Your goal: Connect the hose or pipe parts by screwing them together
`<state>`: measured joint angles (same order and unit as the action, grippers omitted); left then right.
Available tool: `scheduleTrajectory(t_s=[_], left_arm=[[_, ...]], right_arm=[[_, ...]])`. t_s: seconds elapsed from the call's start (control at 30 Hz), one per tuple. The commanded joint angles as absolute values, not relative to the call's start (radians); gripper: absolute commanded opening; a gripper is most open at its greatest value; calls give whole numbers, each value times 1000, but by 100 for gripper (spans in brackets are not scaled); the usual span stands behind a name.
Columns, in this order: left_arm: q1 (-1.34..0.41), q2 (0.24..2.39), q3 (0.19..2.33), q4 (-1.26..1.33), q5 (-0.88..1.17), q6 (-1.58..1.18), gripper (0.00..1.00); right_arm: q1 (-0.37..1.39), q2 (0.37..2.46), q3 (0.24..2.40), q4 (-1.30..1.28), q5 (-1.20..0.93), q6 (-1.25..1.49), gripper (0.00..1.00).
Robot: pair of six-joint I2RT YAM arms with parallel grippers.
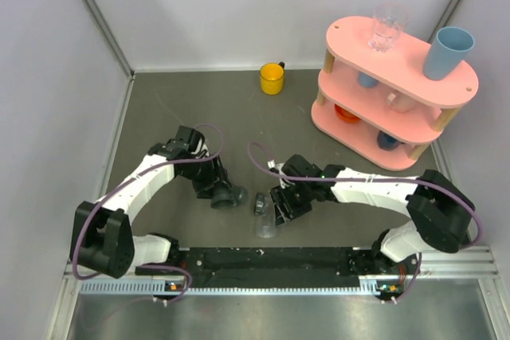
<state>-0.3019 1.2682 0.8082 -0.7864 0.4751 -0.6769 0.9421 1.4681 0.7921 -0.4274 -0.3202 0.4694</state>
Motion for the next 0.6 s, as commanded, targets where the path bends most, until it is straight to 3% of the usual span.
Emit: scheduleTrajectory(t_s=[0.0,0.27,0.57], left_arm=[[-269,1285,890,-825,419,-638,0],[-235,1267,875,-747,547,-666,0],[-221,1250,788,-736,563,-672,0]], right_arm=[[927,1378,793,-398,-354,422,60],[804,1250,805,-255,-486,174,77],[788,1482,887,-121,-635,-104,78]])
